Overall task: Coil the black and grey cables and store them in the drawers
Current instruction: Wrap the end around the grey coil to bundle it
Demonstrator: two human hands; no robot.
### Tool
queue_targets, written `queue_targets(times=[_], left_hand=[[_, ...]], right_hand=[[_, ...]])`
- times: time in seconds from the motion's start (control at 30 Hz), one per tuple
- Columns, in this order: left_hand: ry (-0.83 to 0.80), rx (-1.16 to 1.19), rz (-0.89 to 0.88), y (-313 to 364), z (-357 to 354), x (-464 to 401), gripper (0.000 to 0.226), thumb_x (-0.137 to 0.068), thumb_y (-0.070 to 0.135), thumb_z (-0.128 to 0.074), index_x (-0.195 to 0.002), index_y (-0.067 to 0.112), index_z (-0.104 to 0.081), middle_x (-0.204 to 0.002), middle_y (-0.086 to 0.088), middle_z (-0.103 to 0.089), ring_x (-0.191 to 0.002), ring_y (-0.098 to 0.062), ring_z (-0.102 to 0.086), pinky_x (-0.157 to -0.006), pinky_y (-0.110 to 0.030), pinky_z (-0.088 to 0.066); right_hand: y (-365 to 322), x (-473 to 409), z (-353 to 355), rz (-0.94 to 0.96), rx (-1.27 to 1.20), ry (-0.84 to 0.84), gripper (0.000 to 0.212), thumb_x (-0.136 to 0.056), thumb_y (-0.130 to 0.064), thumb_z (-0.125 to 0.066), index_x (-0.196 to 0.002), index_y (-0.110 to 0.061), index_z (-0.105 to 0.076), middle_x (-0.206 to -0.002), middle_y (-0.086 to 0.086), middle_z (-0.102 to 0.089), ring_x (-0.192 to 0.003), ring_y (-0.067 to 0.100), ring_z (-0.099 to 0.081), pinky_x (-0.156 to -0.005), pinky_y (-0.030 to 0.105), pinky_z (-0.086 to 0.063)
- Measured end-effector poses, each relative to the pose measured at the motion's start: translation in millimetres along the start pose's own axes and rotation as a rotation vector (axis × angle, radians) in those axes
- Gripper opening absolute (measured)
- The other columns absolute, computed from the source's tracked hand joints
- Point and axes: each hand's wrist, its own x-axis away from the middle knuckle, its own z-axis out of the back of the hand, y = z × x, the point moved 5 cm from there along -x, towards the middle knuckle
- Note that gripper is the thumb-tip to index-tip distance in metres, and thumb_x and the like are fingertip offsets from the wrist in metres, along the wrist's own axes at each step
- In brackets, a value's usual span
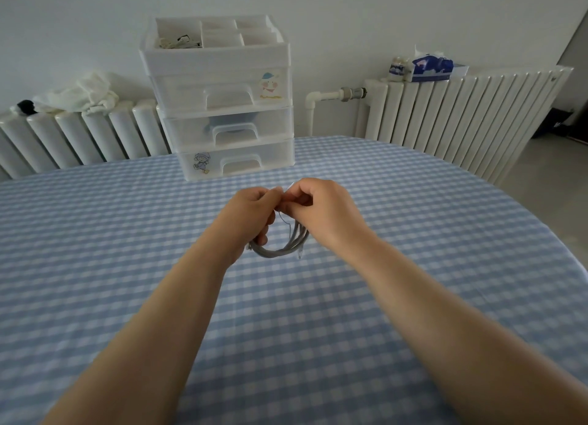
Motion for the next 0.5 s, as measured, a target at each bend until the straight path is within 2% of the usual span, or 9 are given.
queue_targets(times=[0.07,0.13,0.2,0.27,0.33,0.4,0.5], left_hand=[[-0.04,0.009,0.01,2.3,0.0,1.6,0.036,-0.099,0.03,-0.047,-0.067,0.014,-0.052,-0.045,0.008,-0.039,-0.037,-0.008,-0.03,-0.043,-0.025,-0.034],[-0.09,0.029,0.019,3.9,0.6,3.3,0.037,-0.099,0.031,-0.047,-0.066,0.015,-0.052,-0.044,0.008,-0.038,-0.037,-0.008,-0.029,-0.042,-0.023,-0.033],[-0.13,0.021,0.039,3.4,2.6,4.0,0.037,-0.098,0.034,-0.048,-0.068,0.014,-0.056,-0.048,0.004,-0.043,-0.039,-0.009,-0.029,-0.042,-0.023,-0.032],[-0.17,-0.035,0.063,2.1,5.2,5.4,0.036,-0.097,0.037,-0.049,-0.078,0.01,-0.064,-0.055,0.0,-0.055,-0.04,-0.01,-0.032,-0.043,-0.024,-0.032],[-0.198,-0.06,0.075,3.3,5.2,7.3,0.037,-0.097,0.037,-0.049,-0.088,0.006,-0.067,-0.06,-0.002,-0.064,-0.041,-0.01,-0.032,-0.042,-0.022,-0.032],[-0.194,-0.085,0.078,6.6,5.3,8.9,0.036,-0.097,0.034,-0.048,-0.091,0.004,-0.066,-0.063,-0.003,-0.069,-0.042,-0.011,-0.031,-0.04,-0.021,-0.033],[-0.18,-0.105,0.094,9.8,6.7,10.4,0.03,-0.096,0.031,-0.049,-0.085,0.006,-0.062,-0.067,-0.006,-0.071,-0.04,-0.011,-0.029,-0.04,-0.022,-0.032]], right_hand=[[-1.4,-0.3,2.7,0.041,0.105,0.021,0.011,-0.085,-0.038,-0.07,-0.085,-0.027,-0.071,-0.078,-0.016,-0.056,-0.071,0.0,-0.055,-0.063,0.023,-0.045],[-3.9,0.4,3.2,0.101,0.178,0.038,0.011,-0.086,-0.04,-0.069,-0.086,-0.028,-0.068,-0.081,-0.016,-0.048,-0.072,-0.003,-0.049,-0.061,0.017,-0.035],[-6.4,1.7,3.4,0.161,0.209,0.046,0.012,-0.086,-0.039,-0.068,-0.088,-0.028,-0.064,-0.088,-0.017,-0.046,-0.075,-0.01,-0.046,-0.061,0.015,-0.032],[-7.3,1.8,5.6,0.205,0.225,0.066,0.02,-0.084,-0.039,-0.069,-0.094,-0.027,-0.057,-0.093,-0.017,-0.046,-0.072,-0.008,-0.045,-0.059,0.016,-0.033],[-6.6,0.7,9.1,0.204,0.166,0.045,0.028,-0.082,-0.038,-0.072,-0.099,-0.029,-0.051,-0.093,-0.016,-0.051,-0.068,-0.001,-0.048,-0.06,0.021,-0.041],[-6.9,-0.7,9.0,0.198,0.099,-0.008,0.024,-0.082,-0.034,-0.073,-0.098,-0.031,-0.056,-0.092,-0.017,-0.059,-0.075,0.003,-0.056,-0.07,0.03,-0.052],[-6.9,-3.1,9.6,0.202,0.045,-0.036,0.01,-0.084,-0.029,-0.072,-0.093,-0.029,-0.068,-0.09,-0.015,-0.069,-0.088,0.002,-0.062,-0.085,0.034,-0.053]])
